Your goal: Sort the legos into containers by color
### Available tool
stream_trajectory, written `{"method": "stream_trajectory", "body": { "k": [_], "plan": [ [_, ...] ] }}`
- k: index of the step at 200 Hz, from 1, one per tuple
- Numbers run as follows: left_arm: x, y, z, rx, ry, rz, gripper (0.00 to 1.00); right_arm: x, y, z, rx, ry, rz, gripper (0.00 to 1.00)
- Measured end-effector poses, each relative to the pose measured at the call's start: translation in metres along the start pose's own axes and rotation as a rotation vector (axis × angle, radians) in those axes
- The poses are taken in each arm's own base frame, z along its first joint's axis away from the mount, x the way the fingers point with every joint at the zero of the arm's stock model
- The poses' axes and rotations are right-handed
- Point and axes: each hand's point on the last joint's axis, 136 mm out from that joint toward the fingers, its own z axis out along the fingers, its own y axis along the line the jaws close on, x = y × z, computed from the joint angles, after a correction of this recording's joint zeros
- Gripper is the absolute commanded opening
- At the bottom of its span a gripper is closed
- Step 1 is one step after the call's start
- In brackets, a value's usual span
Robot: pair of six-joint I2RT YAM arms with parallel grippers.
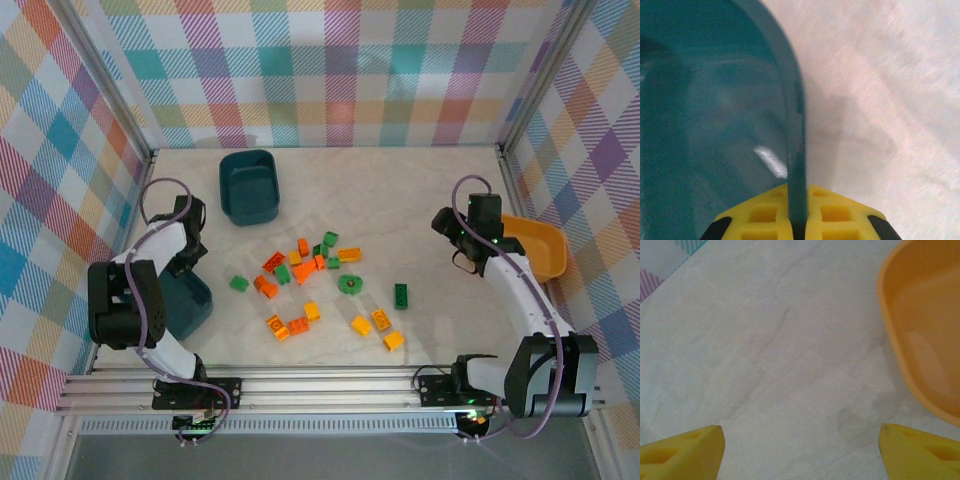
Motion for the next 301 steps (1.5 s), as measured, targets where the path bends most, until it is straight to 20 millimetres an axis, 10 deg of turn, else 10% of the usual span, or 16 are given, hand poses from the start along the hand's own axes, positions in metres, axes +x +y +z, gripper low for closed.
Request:
{"method": "stream_trajectory", "body": {
  "k": [97,153,212,301],
  "plan": [
    [-0.129,-0.099,-0.015,0.066,-0.183,0.192,0.0,-0.022,-0.079,-0.018,0.156,-0.082,0.387,0.88],
    [-0.117,-0.154,0.019,0.204,-0.076,0.387,0.0,-0.014,-0.136,-0.023,0.23,-0.078,0.628,0.9],
    [-0.111,-0.189,0.013,0.375,-0.034,0.477,0.0,0.011,-0.164,0.025,0.306,0.084,0.737,0.84],
    [-0.1,-0.209,0.002,0.452,-0.023,0.528,0.0,-0.005,-0.162,0.063,0.253,0.134,0.717,0.27]
  ]
}}
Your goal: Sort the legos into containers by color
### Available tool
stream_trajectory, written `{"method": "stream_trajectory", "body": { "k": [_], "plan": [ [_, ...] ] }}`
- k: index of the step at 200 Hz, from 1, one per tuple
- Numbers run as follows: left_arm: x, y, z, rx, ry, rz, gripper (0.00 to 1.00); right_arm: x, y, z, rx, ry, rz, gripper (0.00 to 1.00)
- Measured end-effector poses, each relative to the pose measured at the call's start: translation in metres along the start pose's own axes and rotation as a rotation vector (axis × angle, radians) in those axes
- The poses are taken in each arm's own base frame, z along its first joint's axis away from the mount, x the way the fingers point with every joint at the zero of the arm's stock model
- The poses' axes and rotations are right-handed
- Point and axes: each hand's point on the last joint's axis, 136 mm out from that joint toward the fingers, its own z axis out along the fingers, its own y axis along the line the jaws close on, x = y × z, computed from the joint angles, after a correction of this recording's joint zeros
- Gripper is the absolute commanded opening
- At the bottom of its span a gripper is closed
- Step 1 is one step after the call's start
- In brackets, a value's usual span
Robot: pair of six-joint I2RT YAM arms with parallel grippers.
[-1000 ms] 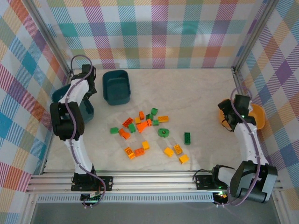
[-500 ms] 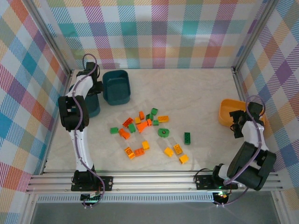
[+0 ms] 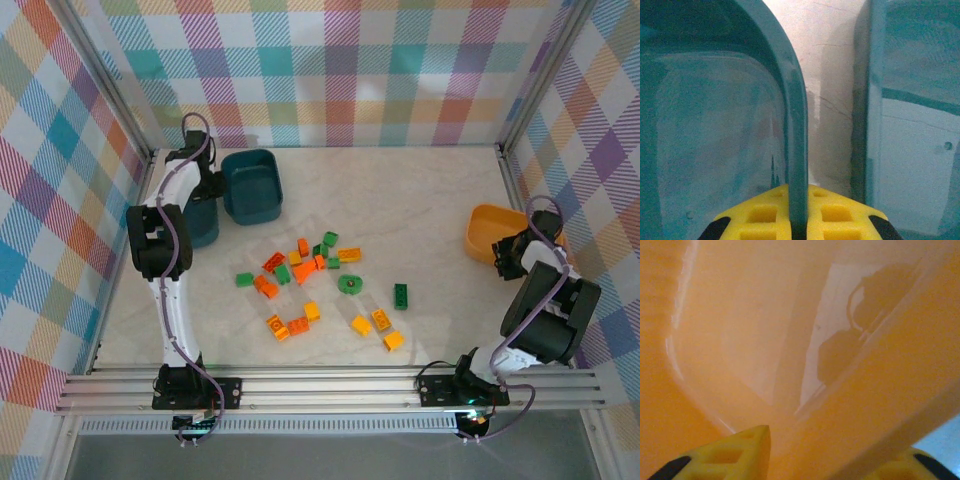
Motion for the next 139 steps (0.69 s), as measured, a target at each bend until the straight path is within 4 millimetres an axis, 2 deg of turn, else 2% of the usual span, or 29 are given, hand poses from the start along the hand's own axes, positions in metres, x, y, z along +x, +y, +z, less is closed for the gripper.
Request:
{"method": "stream_trajectory", "body": {
  "k": [32,61,81,94,107,139],
  "plan": [
    [0.002,-0.016,-0.002,0.016,-0.001,0.031,0.0,0.002,0.006,0.003,-0.031,0.022,-0.027,0.09],
    [0.004,-0.034,-0.004,0.033,-0.004,0.063,0.0,0.005,0.009,0.008,-0.041,0.047,-0.067,0.03],
    [0.007,-0.047,-0.005,0.044,-0.004,0.084,0.0,0.008,0.02,0.007,-0.046,0.058,-0.127,0.0],
    [0.008,-0.057,-0.006,0.054,-0.006,0.101,0.0,0.015,0.036,0.007,-0.051,0.07,-0.194,0.0],
    [0.01,-0.068,-0.008,0.067,-0.009,0.118,0.0,0.026,0.06,0.009,-0.064,0.087,-0.287,0.0],
    [0.004,-0.091,-0.017,0.088,-0.039,0.134,0.0,0.067,0.123,0.014,-0.115,0.142,-0.534,0.0]
  ]
}}
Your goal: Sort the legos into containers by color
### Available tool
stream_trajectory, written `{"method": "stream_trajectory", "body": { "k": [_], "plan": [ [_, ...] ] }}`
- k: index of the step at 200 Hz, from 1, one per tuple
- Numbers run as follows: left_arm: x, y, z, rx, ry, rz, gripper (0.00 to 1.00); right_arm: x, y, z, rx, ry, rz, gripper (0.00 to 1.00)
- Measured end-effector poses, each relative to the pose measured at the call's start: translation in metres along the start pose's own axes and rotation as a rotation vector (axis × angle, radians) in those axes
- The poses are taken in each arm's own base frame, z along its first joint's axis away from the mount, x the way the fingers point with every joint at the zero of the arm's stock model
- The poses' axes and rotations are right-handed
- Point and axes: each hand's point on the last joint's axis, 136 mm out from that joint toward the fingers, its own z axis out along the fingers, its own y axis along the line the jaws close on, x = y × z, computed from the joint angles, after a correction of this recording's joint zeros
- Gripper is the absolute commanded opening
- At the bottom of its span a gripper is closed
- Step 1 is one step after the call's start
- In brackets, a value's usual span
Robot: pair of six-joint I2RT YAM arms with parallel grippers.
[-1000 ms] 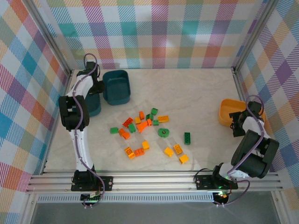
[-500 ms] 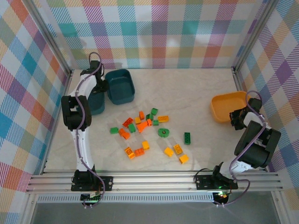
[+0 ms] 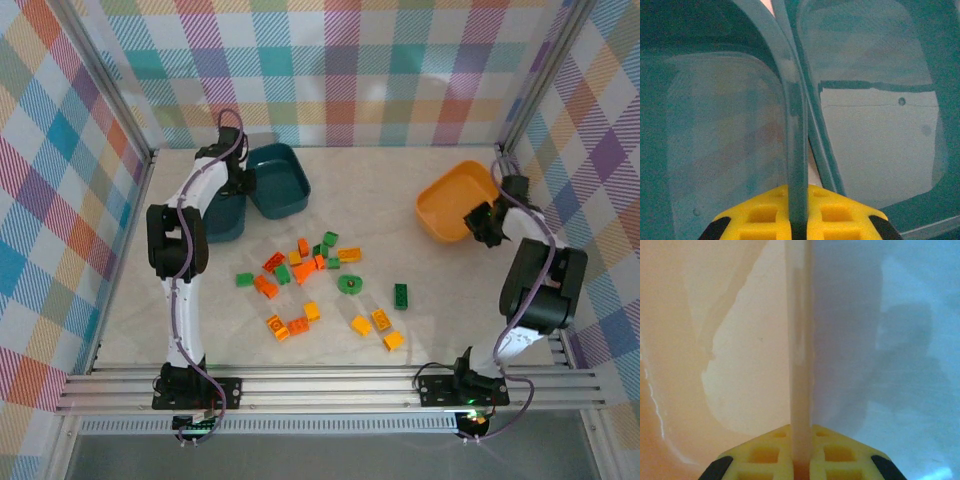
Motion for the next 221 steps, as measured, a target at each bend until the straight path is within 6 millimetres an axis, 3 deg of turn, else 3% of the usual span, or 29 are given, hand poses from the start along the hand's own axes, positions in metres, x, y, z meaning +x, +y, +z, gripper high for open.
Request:
{"method": "stream_trajectory", "body": {
  "k": [38,71,124,185,195,221],
  "plan": [
    [-0.002,-0.01,0.001,0.023,-0.004,-0.035,0.0,0.016,0.072,0.024,-0.029,0.081,-0.28,0.0],
    [-0.008,-0.016,0.006,0.025,0.0,-0.033,0.0,0.04,0.105,0.043,-0.033,0.151,-0.441,0.01],
    [-0.024,-0.03,0.014,0.02,-0.024,0.0,0.0,0.055,0.112,0.057,-0.001,0.211,-0.524,0.0],
    [-0.011,-0.081,0.015,0.066,-0.015,0.125,0.0,0.051,0.114,0.048,0.018,0.219,-0.576,0.03],
    [-0.009,-0.085,0.016,0.07,-0.011,0.132,0.08,0.051,0.117,0.046,0.015,0.218,-0.588,0.03],
    [-0.005,-0.09,0.015,0.07,-0.004,0.127,0.4,0.051,0.121,0.047,0.012,0.224,-0.616,0.04]
  ]
}}
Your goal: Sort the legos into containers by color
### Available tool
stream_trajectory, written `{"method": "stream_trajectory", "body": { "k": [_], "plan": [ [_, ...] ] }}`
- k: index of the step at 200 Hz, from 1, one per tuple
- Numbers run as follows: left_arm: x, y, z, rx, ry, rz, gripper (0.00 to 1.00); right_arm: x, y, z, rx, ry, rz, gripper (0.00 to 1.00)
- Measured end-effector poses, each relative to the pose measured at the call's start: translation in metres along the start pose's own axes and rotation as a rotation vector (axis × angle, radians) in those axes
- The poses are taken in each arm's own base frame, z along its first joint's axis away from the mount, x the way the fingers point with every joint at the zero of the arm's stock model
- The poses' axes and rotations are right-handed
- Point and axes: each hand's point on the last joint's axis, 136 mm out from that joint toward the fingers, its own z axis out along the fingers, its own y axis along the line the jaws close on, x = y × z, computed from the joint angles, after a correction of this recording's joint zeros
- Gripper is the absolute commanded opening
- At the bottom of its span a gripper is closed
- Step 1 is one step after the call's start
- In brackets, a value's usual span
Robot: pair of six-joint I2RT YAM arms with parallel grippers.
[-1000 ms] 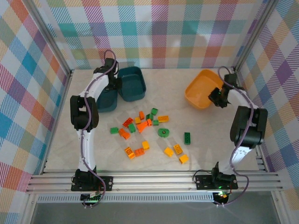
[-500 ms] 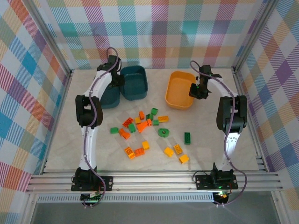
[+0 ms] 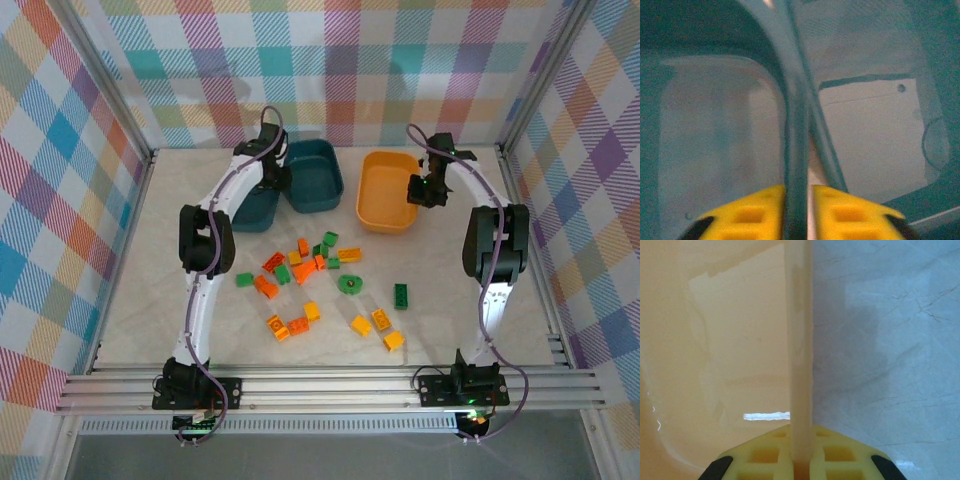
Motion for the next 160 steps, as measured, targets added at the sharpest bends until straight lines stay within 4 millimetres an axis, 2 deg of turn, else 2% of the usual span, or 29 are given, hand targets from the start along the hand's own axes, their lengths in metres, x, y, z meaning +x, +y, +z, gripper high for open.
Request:
{"method": "stream_trajectory", "body": {
  "k": [10,33,70,91,122,145,160],
  "plan": [
    [0.001,0.001,0.0,-0.001,0.004,-0.016,0.52,0.0,0.0,0.003,0.001,0.009,-0.005,0.04],
    [0.003,0.003,0.0,-0.007,0.014,-0.059,0.59,0.002,0.0,0.015,-0.003,0.034,-0.015,0.05],
    [-0.004,-0.003,-0.008,0.024,-0.001,-0.124,0.6,0.006,0.0,0.018,-0.005,0.056,-0.014,0.05],
    [-0.009,-0.014,-0.021,0.08,-0.011,-0.159,0.59,0.005,0.001,0.018,-0.007,0.053,-0.017,0.05],
    [-0.018,-0.043,-0.047,0.188,-0.035,-0.187,0.58,0.005,0.001,0.018,-0.007,0.054,-0.017,0.05],
    [-0.019,-0.084,-0.057,0.279,-0.048,-0.165,0.57,0.005,0.001,0.018,-0.007,0.053,-0.017,0.05],
    [-0.012,-0.115,-0.061,0.336,-0.033,-0.142,0.56,0.005,0.001,0.018,-0.006,0.053,-0.014,0.05]
  ]
}}
